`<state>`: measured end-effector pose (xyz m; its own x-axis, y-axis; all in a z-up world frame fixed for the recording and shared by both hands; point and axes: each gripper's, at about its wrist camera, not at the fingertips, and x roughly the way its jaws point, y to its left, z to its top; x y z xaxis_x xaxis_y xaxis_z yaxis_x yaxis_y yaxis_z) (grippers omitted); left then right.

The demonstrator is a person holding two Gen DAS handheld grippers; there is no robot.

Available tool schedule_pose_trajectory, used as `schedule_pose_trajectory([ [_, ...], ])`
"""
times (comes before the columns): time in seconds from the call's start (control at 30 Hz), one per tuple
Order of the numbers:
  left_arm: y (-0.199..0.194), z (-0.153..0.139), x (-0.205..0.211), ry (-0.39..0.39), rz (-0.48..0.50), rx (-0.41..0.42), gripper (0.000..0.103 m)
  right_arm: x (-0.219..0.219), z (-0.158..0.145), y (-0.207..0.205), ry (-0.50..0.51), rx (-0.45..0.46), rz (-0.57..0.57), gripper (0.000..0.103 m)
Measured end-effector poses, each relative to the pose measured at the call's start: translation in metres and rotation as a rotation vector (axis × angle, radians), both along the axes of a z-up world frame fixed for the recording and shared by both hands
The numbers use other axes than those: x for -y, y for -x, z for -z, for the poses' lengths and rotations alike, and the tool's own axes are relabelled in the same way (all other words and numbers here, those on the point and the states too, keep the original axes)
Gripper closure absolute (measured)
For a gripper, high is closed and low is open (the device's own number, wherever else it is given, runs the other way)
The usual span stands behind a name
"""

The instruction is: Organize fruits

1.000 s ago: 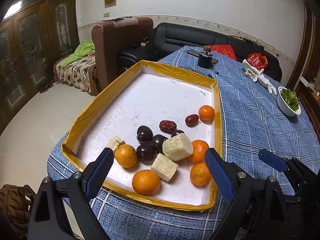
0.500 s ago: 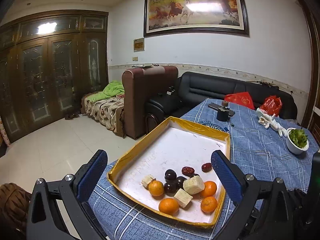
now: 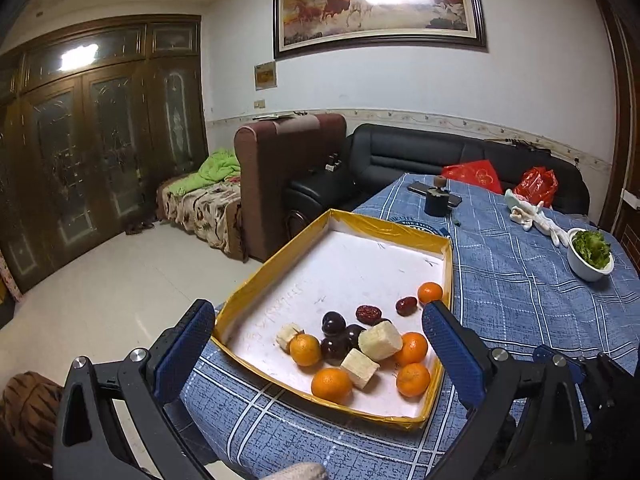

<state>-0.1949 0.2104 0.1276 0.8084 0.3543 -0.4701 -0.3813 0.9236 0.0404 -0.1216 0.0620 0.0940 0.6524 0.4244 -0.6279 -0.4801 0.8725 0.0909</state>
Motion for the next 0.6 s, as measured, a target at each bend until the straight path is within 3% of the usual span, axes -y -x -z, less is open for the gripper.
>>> schedule_pose_trajectory([
  [0.6,-0.011,0.005,0.005,0.023,0.051,-0.055,0.0,0.003,0.003,-0.004,-0.02,-0.022,0.01,0.014],
])
